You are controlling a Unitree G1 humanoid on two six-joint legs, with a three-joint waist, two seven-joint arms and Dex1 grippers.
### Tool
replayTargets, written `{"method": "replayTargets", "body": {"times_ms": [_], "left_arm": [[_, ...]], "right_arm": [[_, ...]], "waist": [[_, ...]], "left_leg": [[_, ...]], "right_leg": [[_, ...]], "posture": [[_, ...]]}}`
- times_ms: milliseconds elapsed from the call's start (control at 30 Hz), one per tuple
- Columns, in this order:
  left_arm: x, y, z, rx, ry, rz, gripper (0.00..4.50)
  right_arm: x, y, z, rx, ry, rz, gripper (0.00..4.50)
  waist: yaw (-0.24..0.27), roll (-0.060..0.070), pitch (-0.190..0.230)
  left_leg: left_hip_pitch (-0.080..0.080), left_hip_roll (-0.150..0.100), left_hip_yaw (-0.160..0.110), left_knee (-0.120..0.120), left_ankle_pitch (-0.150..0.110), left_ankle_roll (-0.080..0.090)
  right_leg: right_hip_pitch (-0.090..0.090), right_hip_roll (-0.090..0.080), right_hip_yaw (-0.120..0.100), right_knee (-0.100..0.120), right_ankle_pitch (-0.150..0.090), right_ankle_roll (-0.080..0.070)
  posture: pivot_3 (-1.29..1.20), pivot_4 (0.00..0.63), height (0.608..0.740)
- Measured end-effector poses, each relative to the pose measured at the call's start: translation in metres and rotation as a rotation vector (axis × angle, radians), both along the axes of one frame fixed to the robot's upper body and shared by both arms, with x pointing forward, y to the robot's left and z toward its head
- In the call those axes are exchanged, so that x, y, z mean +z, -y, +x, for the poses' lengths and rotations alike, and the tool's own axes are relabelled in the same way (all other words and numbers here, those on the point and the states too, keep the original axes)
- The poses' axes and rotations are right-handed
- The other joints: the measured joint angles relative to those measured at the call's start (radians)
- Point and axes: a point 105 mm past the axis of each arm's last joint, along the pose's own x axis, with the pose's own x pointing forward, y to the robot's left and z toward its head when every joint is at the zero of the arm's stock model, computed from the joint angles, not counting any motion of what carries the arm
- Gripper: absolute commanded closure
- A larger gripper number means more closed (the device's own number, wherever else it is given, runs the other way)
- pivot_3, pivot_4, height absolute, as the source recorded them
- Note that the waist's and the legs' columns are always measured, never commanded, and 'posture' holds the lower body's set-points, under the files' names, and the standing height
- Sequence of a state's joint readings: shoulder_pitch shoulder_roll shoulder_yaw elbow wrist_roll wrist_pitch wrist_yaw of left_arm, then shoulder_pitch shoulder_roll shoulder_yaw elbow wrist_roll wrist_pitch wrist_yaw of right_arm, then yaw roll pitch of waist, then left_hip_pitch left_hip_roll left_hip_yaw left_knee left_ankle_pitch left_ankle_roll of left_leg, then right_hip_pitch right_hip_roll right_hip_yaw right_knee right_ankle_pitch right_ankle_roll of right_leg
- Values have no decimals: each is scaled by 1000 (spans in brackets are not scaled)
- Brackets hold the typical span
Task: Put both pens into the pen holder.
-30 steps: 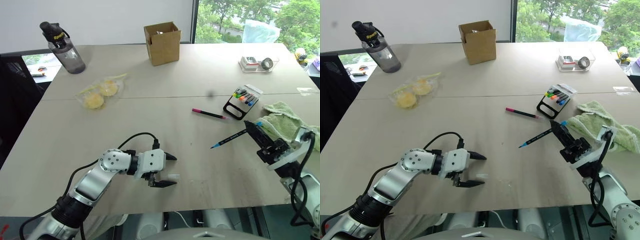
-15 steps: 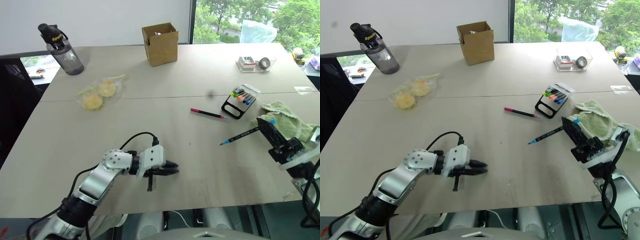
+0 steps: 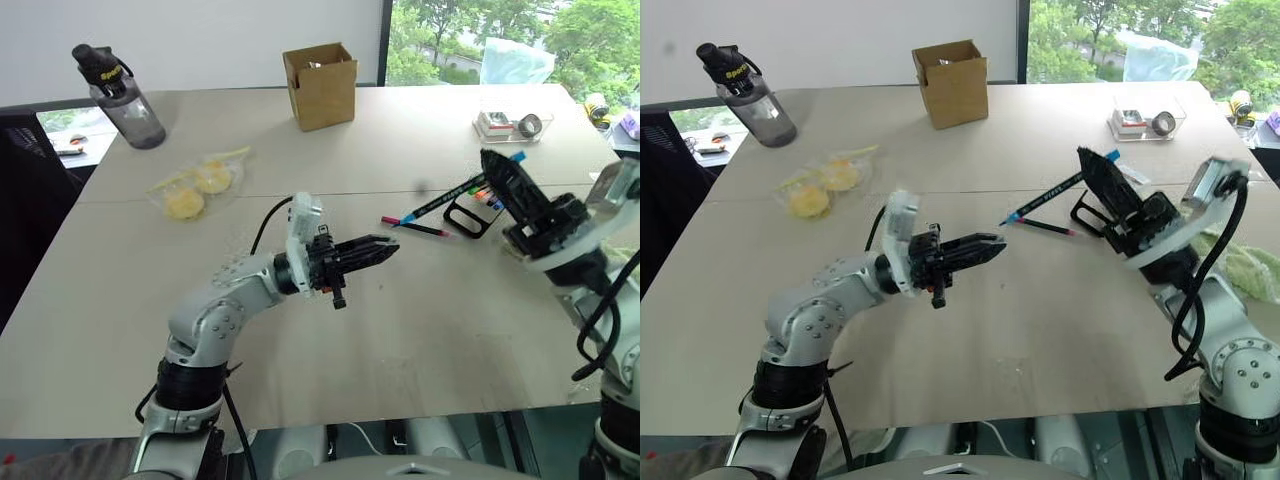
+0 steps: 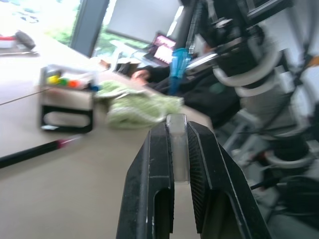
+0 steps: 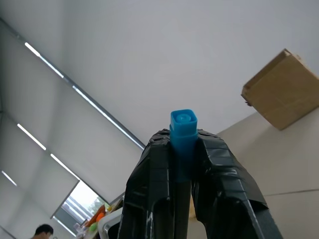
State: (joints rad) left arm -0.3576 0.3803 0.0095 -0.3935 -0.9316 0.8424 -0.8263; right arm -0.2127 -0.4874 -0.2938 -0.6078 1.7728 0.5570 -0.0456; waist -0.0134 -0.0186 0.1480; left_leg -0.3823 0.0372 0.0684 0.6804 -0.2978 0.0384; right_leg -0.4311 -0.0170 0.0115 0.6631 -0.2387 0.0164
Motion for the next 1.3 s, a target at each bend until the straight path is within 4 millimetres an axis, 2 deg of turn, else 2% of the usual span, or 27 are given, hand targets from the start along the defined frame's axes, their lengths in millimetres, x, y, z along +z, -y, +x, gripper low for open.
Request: {"method": "replayTargets", "body": {"times_ms": [233, 400, 633, 1067, 1300], "left_arm": [[3, -4, -11, -60, -27, 7, 4474], [2, -6, -12, -68, -37, 33, 4474], [3, -6, -13, -81, -40, 34, 4474], [1, -4, -16, -104, -50, 35, 4474], [0, -5, -18, -115, -51, 29, 4474]], "right_arm": [[-4, 1, -9, 62, -20, -56, 4463], [2, 15, -15, 44, 4, -53, 4463], [2, 20, -21, 58, 6, -45, 4463], [-3, 3, -23, 133, -8, -56, 4463], [-4, 1, -24, 149, -6, -53, 4463]], "waist": [[2, 0, 0], [2, 0, 0], [2, 0, 0], [2, 0, 0], [2, 0, 0]], "left_leg": [[0, -1, 1, 2, 0, 1], [0, -1, 1, 2, 0, 1], [0, -1, 1, 2, 0, 1], [0, -1, 1, 2, 0, 1], [0, -1, 1, 2, 0, 1]], "right_leg": [[0, 1, 0, 0, 0, 0], [0, 1, 0, 0, 0, 0], [1, 1, 1, 0, 0, 0], [0, 1, 1, 0, 0, 0], [0, 1, 1, 0, 0, 0]], "posture": [[0, 150, 736], [0, 150, 736], [0, 150, 736], [0, 150, 736], [0, 150, 736]]}}
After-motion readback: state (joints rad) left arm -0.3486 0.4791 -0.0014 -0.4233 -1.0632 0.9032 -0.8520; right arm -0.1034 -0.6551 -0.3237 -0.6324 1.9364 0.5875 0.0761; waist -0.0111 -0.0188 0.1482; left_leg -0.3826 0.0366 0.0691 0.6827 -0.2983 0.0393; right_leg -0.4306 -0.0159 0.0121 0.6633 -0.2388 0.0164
